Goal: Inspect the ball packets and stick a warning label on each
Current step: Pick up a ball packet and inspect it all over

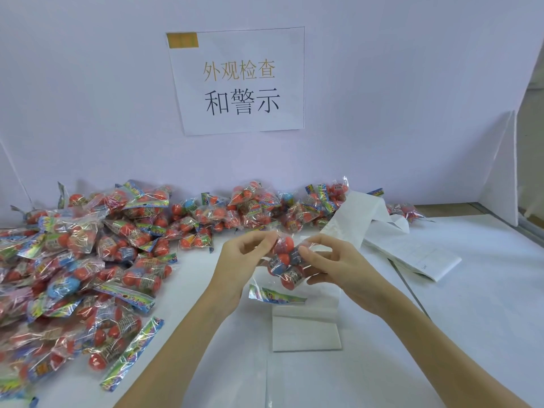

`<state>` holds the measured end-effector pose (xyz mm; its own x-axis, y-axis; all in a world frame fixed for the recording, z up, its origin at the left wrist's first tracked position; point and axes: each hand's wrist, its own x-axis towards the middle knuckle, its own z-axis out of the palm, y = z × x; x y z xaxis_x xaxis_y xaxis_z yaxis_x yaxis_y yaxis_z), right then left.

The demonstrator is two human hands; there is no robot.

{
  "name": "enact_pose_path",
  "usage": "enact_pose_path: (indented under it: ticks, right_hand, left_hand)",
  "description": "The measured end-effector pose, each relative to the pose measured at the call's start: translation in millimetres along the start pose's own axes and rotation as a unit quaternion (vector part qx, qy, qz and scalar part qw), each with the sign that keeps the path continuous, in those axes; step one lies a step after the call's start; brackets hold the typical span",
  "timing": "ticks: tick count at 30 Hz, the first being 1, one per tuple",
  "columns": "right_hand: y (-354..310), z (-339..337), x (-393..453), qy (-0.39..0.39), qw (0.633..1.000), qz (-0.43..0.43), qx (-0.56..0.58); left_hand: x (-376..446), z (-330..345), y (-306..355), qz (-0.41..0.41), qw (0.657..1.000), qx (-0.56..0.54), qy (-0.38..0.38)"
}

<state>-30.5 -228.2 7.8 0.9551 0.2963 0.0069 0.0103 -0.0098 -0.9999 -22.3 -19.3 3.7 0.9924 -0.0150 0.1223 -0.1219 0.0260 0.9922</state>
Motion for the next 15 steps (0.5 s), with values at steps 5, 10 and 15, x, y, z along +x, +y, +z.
enact_pose_path:
  ticks: [5, 10, 15]
  right_hand:
    - [-0.9, -1.3, 1.9, 0.017, 1.0, -0.004, -0.025]
    - [1.5, -3.6, 1.0, 0.054, 0.993, -0.059, -0.082]
    - [7.3, -2.0, 1.7, 0.092, 0.972, -0.189, -0.102]
  left_hand:
    - [1.7, 0.3, -1.5, -0.02, 0.999, -0.032, 0.035]
    - [-1.4, 2.9, -1.4, 0.018, 0.998, 0.009, 0.054]
    - [0.1, 4.8, 3.9, -0.025, 0.998, -0.036, 0.033]
